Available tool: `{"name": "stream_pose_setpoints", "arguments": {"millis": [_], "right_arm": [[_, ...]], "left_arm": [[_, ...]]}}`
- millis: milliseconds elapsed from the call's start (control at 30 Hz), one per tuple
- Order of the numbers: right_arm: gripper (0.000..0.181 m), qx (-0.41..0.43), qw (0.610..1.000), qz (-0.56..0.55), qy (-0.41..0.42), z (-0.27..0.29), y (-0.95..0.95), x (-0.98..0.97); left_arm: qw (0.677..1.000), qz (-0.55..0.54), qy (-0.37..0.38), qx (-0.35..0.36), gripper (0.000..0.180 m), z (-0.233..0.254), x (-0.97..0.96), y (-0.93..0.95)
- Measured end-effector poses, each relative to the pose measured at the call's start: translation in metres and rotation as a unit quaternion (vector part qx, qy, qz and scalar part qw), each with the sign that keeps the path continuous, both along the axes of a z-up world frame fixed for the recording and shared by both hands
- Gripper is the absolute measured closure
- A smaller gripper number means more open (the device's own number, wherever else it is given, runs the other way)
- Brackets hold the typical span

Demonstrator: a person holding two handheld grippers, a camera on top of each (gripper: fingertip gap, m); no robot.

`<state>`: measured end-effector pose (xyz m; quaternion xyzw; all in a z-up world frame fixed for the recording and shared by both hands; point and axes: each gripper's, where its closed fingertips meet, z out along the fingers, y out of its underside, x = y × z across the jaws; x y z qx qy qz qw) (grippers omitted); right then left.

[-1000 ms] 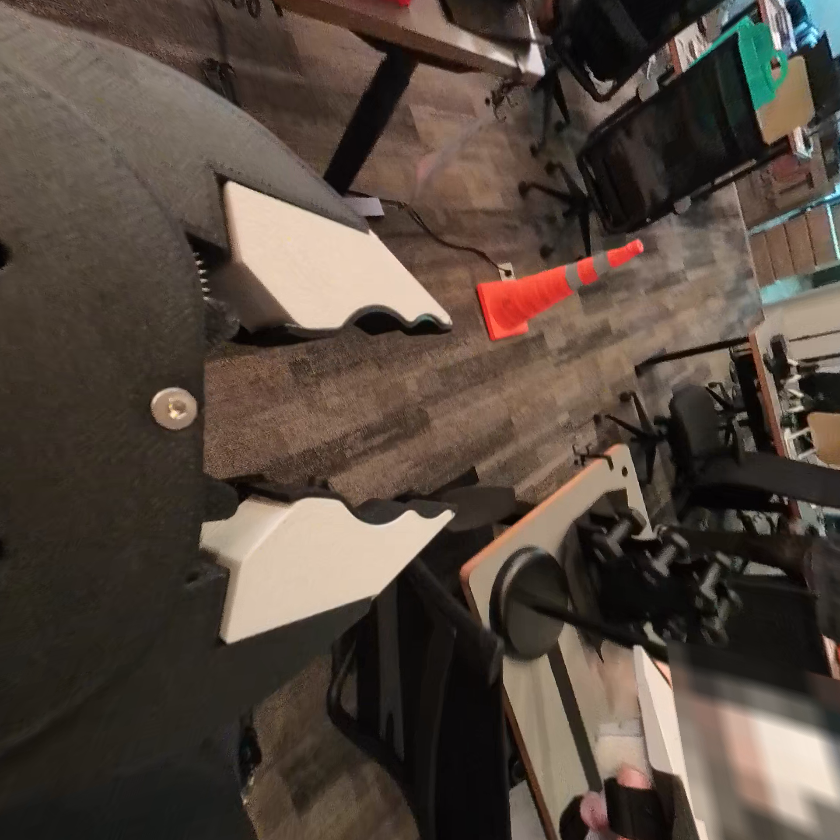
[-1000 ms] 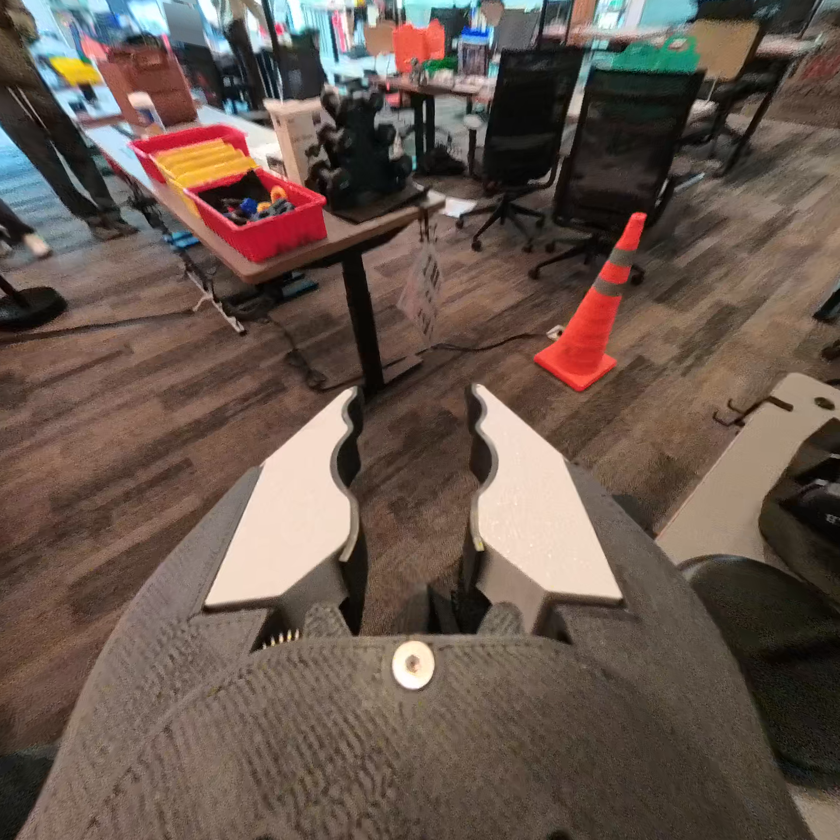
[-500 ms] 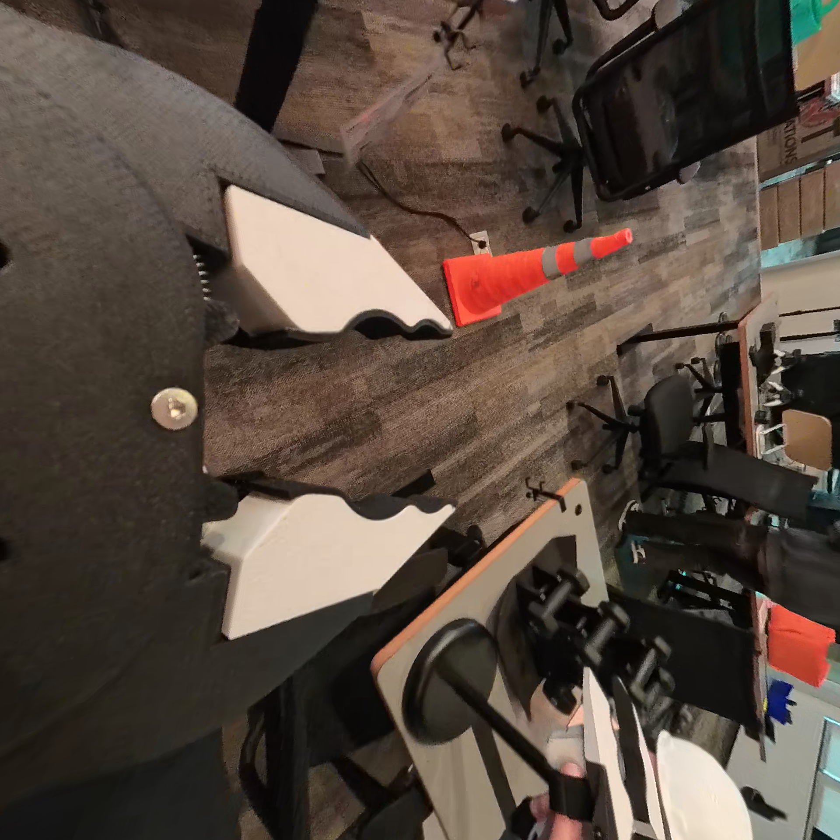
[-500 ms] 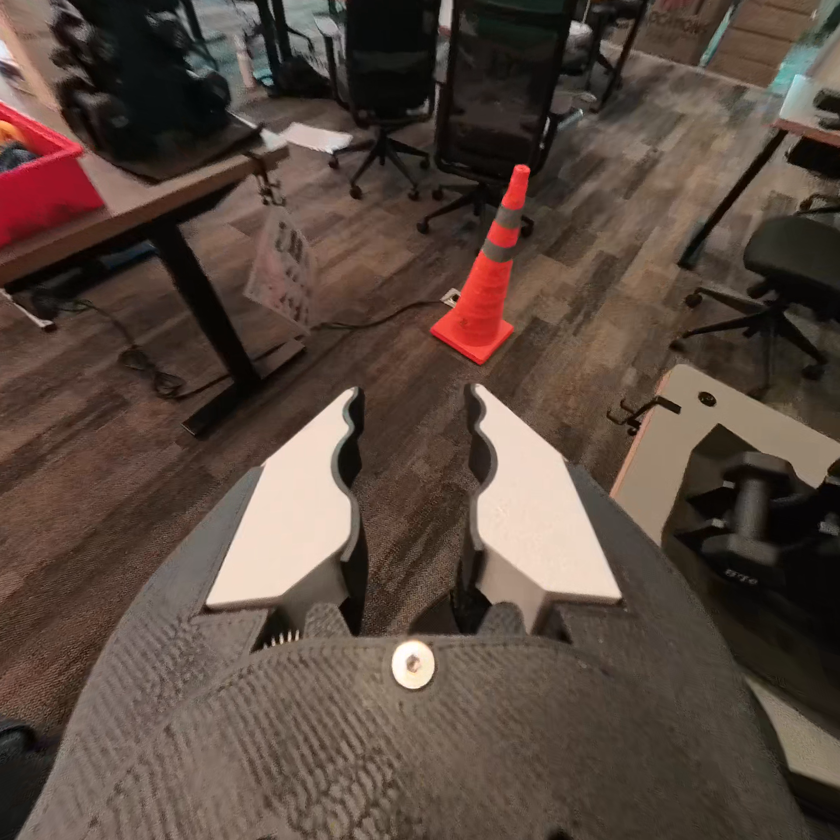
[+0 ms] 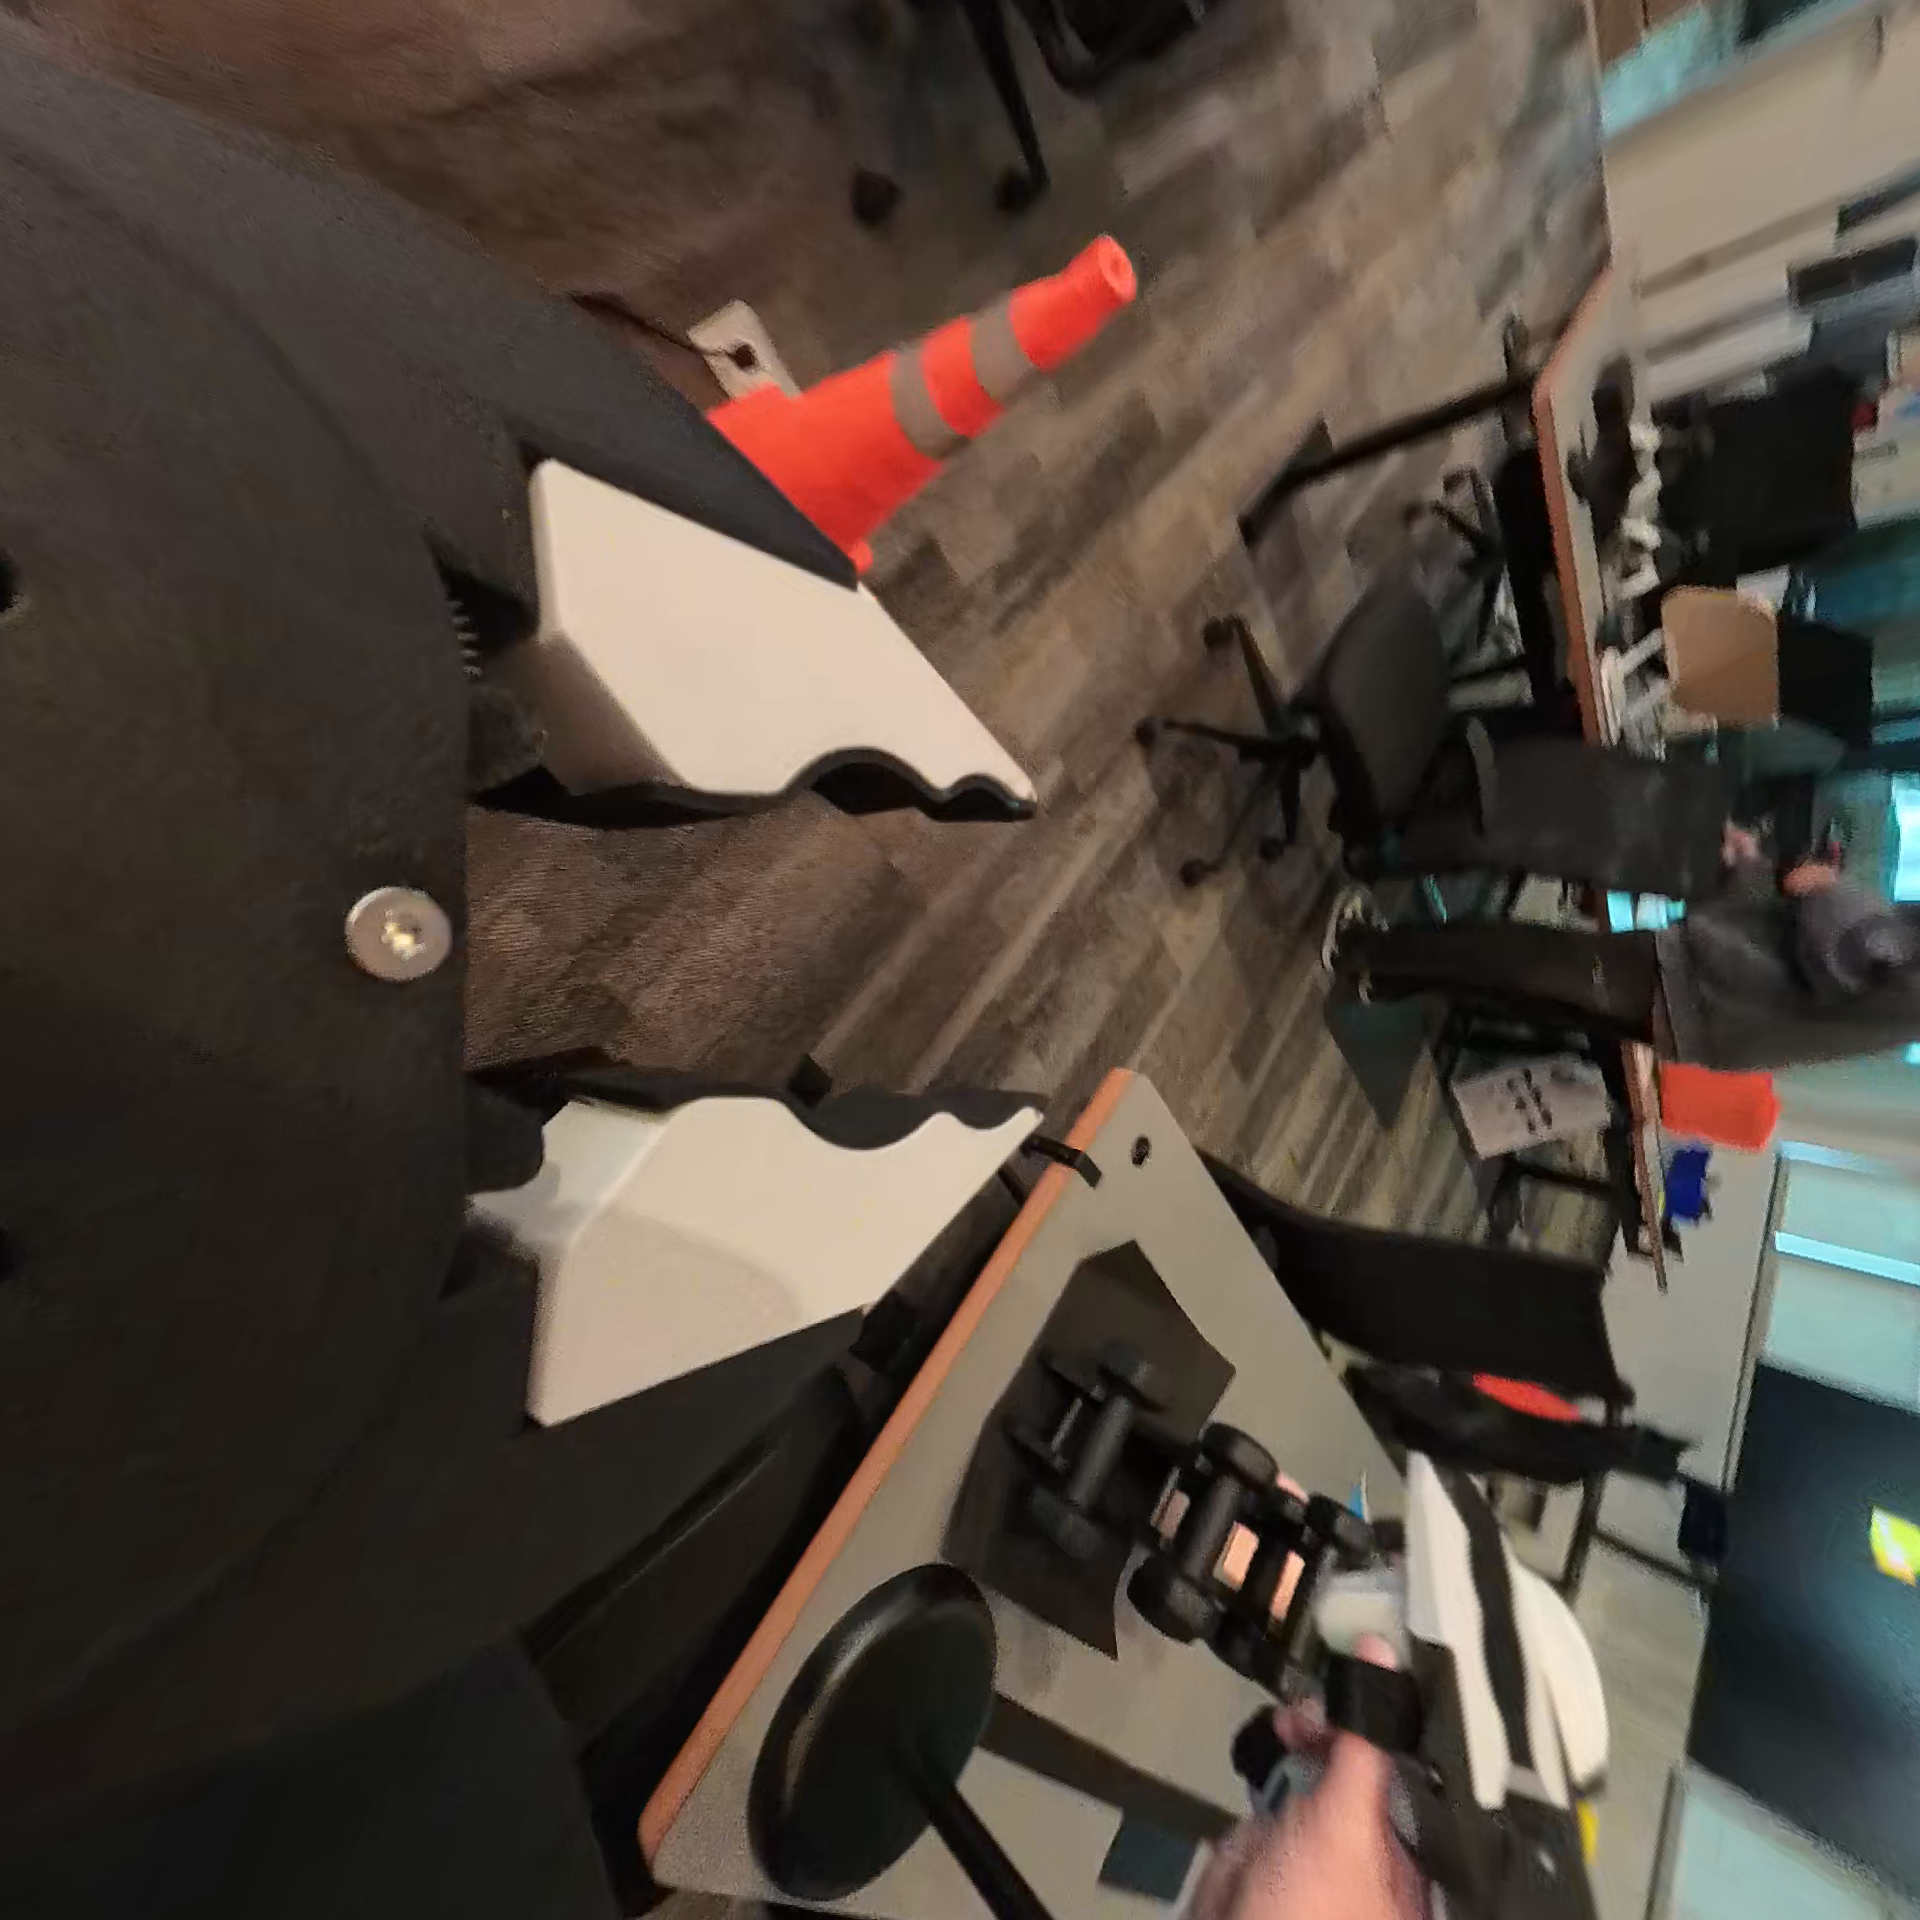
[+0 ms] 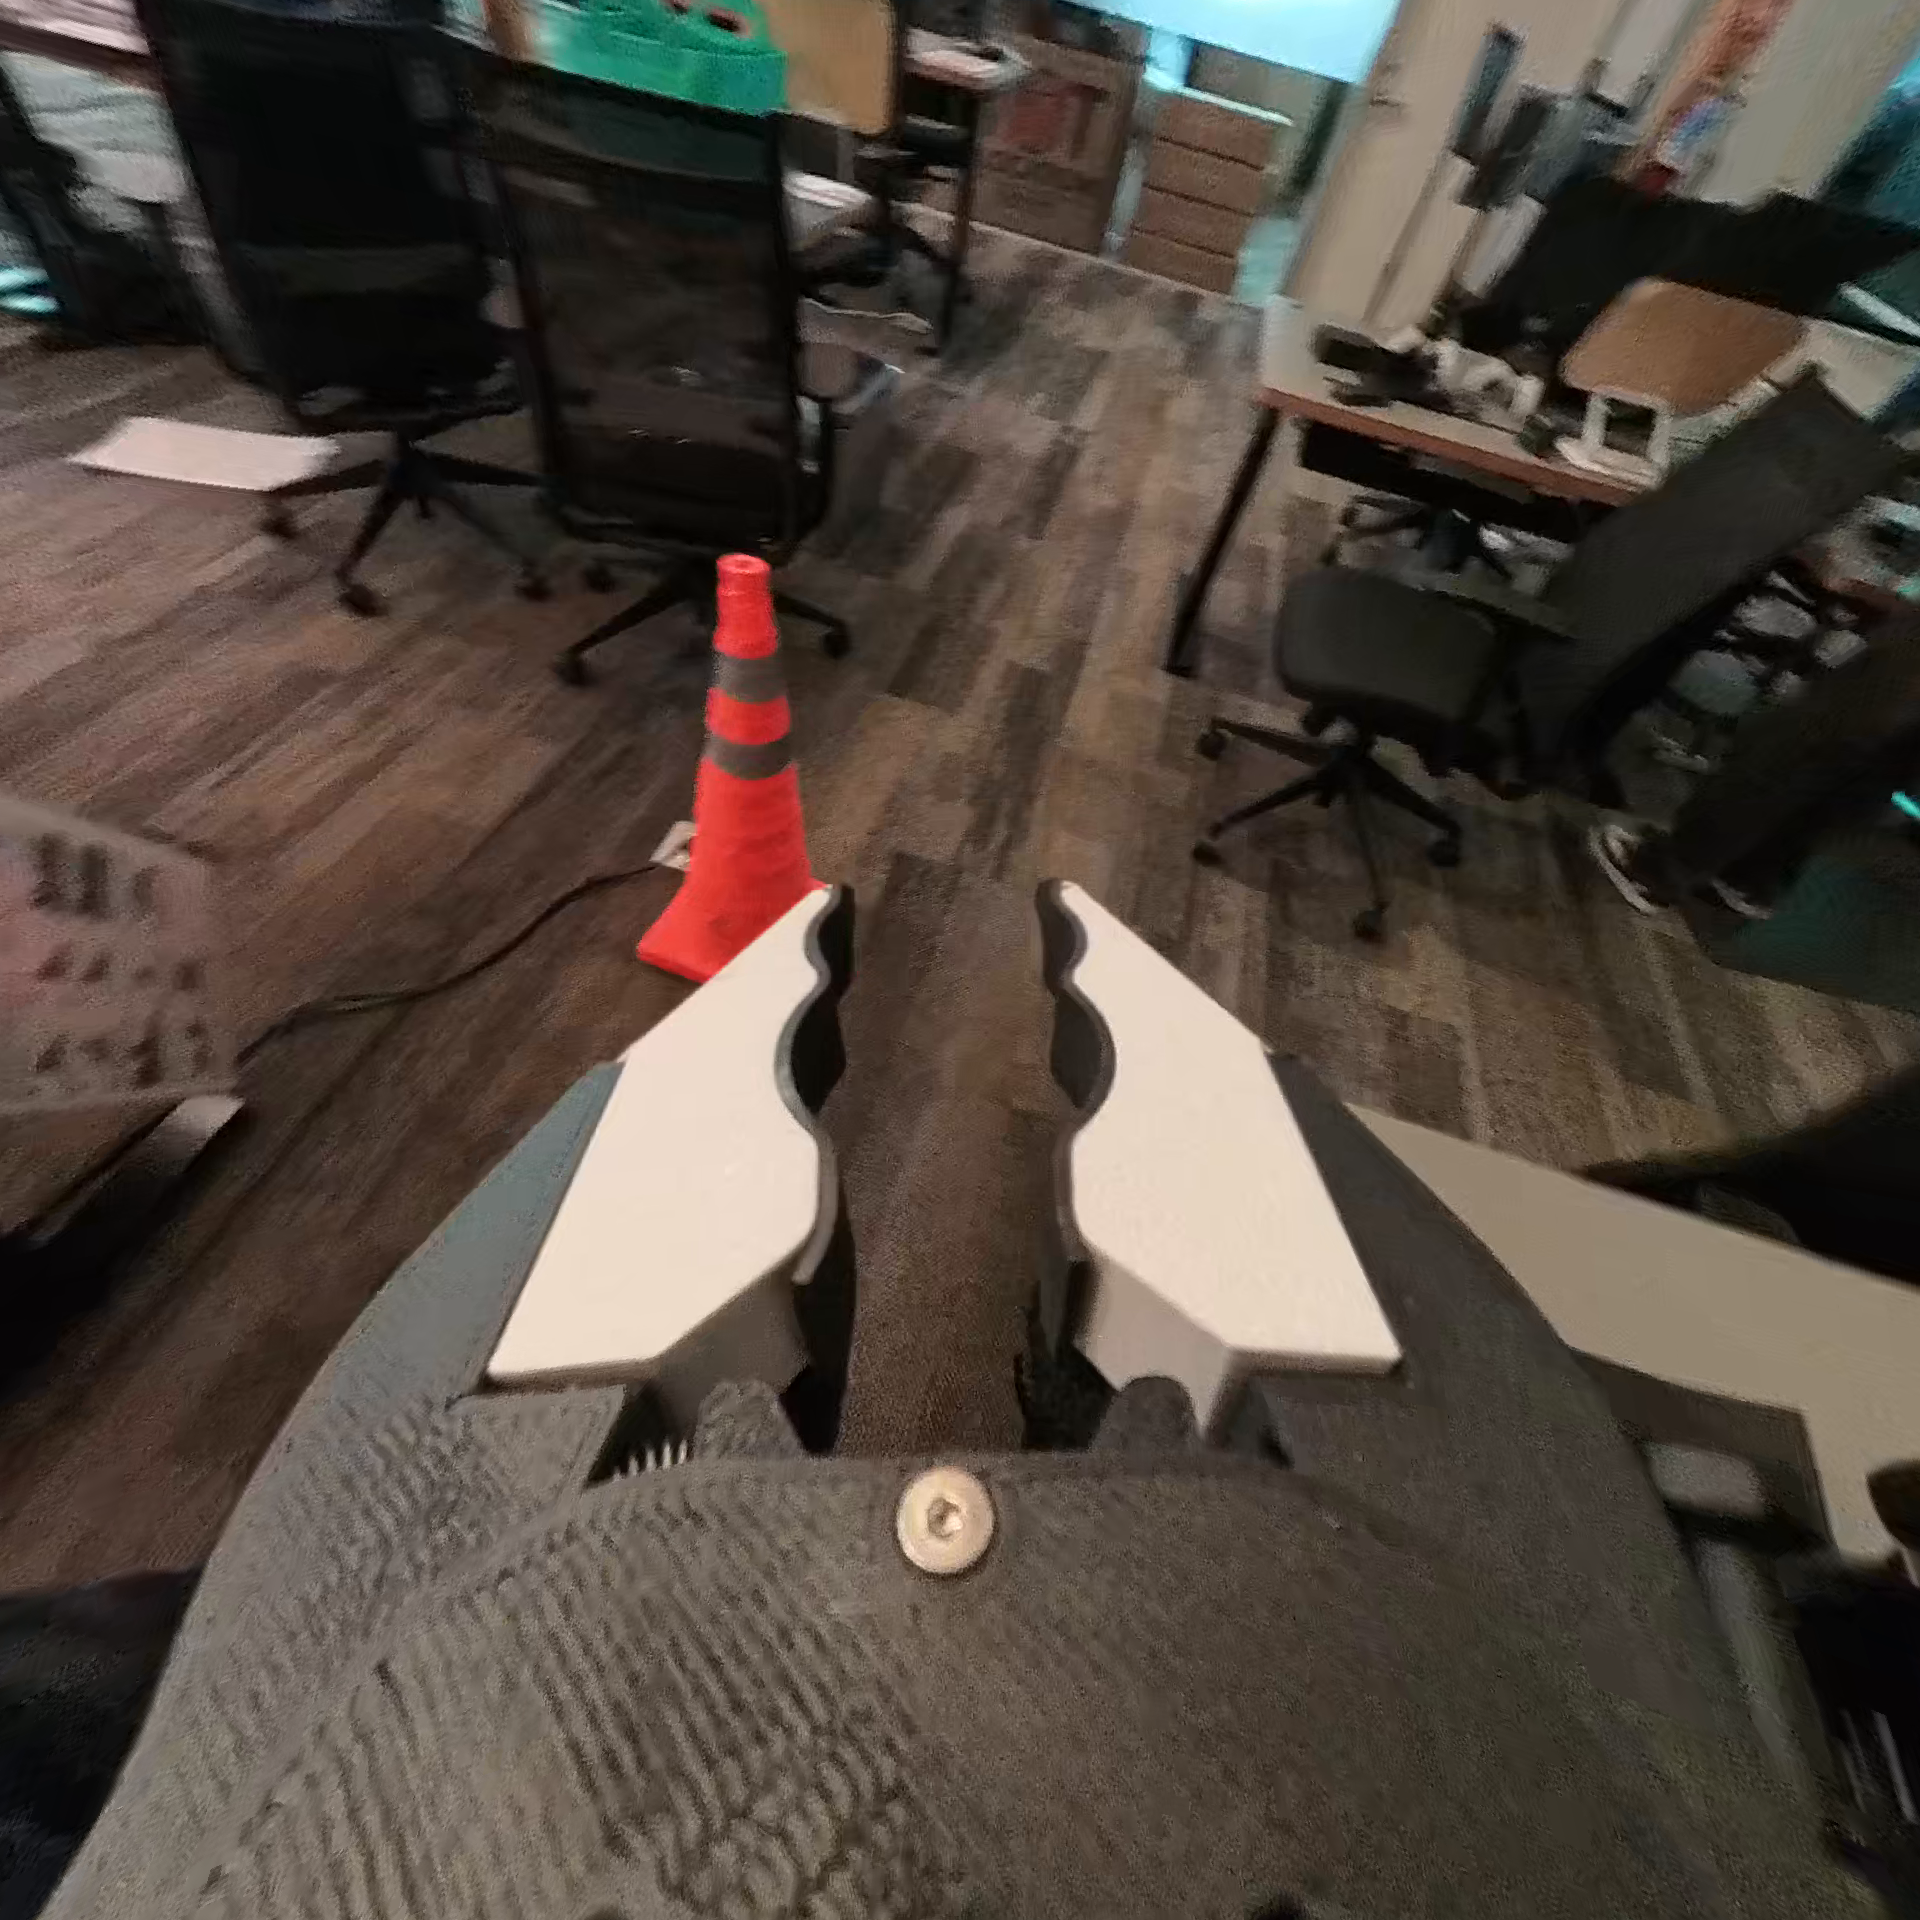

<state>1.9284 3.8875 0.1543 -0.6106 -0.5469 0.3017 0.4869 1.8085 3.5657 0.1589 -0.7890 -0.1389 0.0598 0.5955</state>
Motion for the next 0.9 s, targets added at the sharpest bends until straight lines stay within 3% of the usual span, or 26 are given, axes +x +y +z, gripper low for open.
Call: {"name": "stream_pose_setpoints", "arguments": {"millis": [200, 300, 500, 633, 733, 900], "right_arm": [[0.149, -0.022, 0.995, -0.091, -0.047, -0.018, 0.077, -0.060], [0.149, -0.073, 0.990, -0.117, -0.036, -0.030, 0.117, -0.092], [0.149, -0.064, 0.988, -0.134, -0.042, -0.037, 0.260, -0.187], [0.150, -0.065, 0.992, -0.107, -0.024, -0.009, 0.351, -0.285], [0.148, -0.044, 0.994, -0.087, -0.051, -0.001, 0.410, -0.363], [0.148, -0.038, 0.996, -0.072, -0.027, 0.001, 0.501, -0.498]], "left_arm": [[0.990, -0.142, 0.010, -0.004, 0.136, 0.024, -0.127, 0.143], [0.981, -0.193, 0.002, 0.000, 0.136, 0.029, -0.181, 0.221], [0.981, -0.188, 0.009, 0.035, 0.138, 0.028, -0.304, 0.376], [0.977, -0.204, -0.044, 0.044, 0.138, 0.030, -0.373, 0.460], [0.983, -0.184, -0.016, 0.013, 0.134, 0.026, -0.438, 0.509], [0.982, -0.188, -0.003, 0.023, 0.137, 0.018, -0.549, 0.587]]}}
